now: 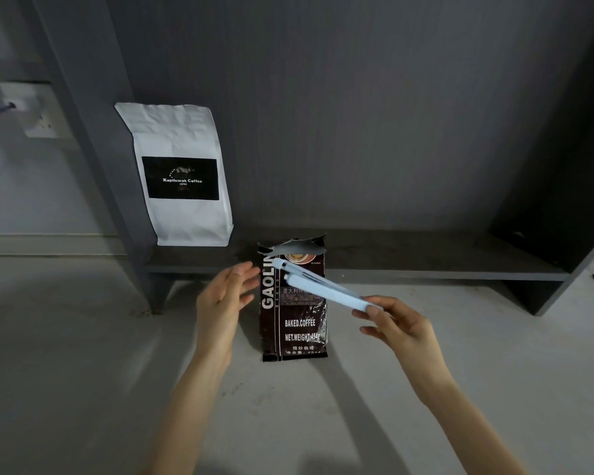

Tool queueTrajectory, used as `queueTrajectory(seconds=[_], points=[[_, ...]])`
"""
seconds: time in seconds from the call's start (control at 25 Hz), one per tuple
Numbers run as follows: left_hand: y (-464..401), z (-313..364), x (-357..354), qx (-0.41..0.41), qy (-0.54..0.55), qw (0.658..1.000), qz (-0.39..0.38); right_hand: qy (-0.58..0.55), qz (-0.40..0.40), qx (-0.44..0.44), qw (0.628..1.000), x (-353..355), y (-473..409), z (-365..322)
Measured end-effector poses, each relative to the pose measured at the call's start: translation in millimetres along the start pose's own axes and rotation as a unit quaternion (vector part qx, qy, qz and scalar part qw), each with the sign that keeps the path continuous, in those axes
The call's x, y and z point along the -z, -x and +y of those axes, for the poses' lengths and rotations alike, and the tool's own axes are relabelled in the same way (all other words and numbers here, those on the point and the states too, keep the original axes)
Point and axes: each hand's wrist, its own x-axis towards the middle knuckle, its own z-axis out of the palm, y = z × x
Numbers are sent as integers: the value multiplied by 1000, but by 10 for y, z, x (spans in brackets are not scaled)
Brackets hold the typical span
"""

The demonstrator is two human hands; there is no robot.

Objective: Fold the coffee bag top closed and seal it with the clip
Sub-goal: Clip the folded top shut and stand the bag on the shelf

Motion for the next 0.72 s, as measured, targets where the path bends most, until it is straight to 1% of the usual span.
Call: queueTrajectory(seconds=[0.08, 0.16, 0.32, 0.36, 0.44, 0.48, 0.56, 0.72], points=[[-199, 71, 5, -20, -39, 999, 25, -10, 15, 6, 1000, 40, -68, -52], [-424, 129, -54, -15, -96, 995, 30, -18, 29, 9, 999, 90, -115, -92], [-781, 84, -231, 54, -210, 976, -34, -29, 65, 1, 997, 176, -151, -108], [-825, 68, -271, 73, -221, 971, -47, -32, 71, -2, 997, 188, -152, -102], [-866, 40, -318, 97, -206, 972, -51, -39, 77, -7, 996, 197, -150, -89], [-872, 17, -318, 97, -197, 974, -48, -41, 78, -9, 996, 198, -144, -86], [-853, -21, -299, 85, -212, 972, -51, -39, 75, -13, 996, 196, -137, -91], [-748, -103, -242, 87, -212, 969, -87, -43, 72, -14, 996, 186, -134, -103]])
